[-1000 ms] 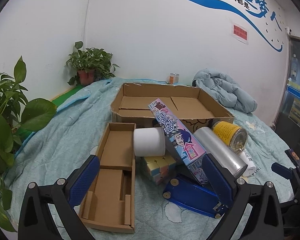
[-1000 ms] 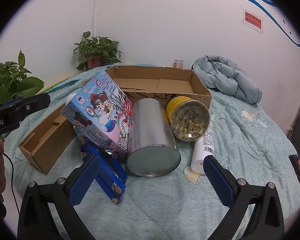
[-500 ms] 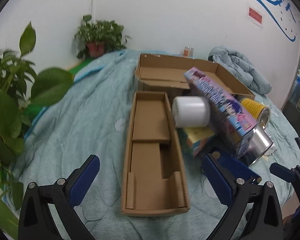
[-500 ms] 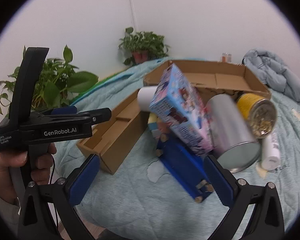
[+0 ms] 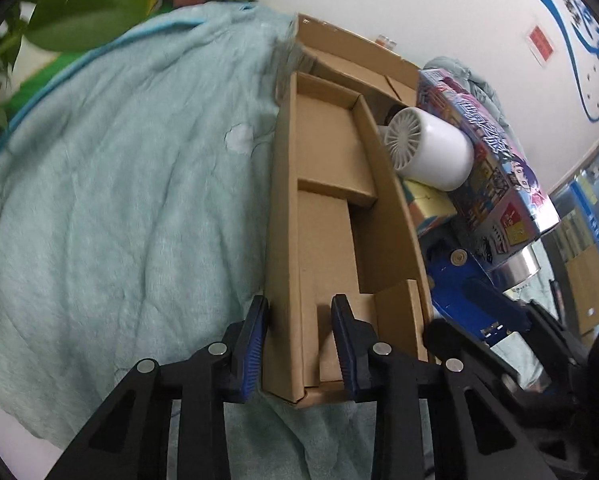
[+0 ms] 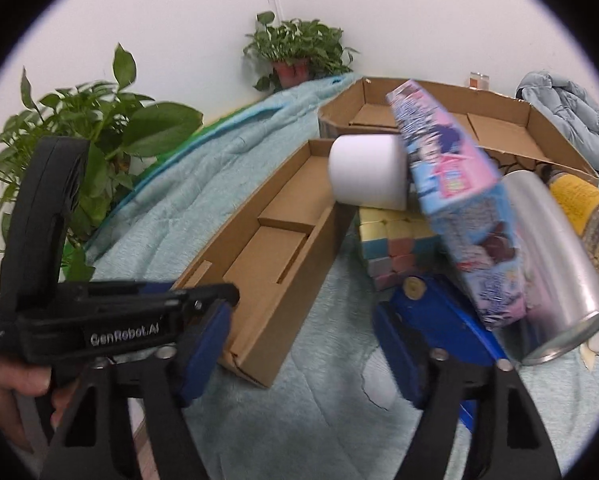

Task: Organize rigid objects
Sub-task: 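Grasp the cardboard insert tray's end wall with the right gripper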

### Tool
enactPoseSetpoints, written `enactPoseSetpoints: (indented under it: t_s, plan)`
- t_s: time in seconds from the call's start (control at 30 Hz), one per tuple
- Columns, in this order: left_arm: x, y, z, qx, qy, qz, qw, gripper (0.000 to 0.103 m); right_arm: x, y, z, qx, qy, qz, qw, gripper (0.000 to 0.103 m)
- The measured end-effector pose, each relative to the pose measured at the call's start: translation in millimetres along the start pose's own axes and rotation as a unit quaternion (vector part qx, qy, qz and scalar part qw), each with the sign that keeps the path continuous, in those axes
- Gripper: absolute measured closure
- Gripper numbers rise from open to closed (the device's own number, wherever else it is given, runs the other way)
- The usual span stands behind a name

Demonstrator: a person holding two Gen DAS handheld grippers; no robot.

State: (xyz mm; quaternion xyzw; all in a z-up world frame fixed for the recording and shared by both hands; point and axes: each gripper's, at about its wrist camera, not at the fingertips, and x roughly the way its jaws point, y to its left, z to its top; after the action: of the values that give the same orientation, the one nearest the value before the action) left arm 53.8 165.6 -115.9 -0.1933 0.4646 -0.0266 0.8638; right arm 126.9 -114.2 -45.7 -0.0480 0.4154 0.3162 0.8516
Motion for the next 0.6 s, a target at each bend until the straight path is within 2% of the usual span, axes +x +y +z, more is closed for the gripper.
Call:
enactPoseSetpoints:
  t_s: [0.1, 0.27, 0.4, 0.6]
  plan:
    - [0, 3, -1, -0.005, 0.007, 0.004, 1.0, 0.08, 14, -1, 1, 0.003, 0.021, -0.001, 1.0, 0.056]
    - [-11, -7, -14, 0.004, 0.025, 0.014, 0.9996, 0.081, 23, 2, -3, 0.009, 0.056, 0.031, 0.998, 0.077]
    - [-13, -6, -20, -0.013, 0.027, 0.007, 0.9995, 0.081, 22, 8, -5, 0.004, 0.064, 0.032, 0.997, 0.077]
    - [-11, -7, -17, -0.01, 0.036, 0.005, 0.9993, 0.08, 29, 7, -2, 0.008, 0.08, 0.037, 0.996, 0.077]
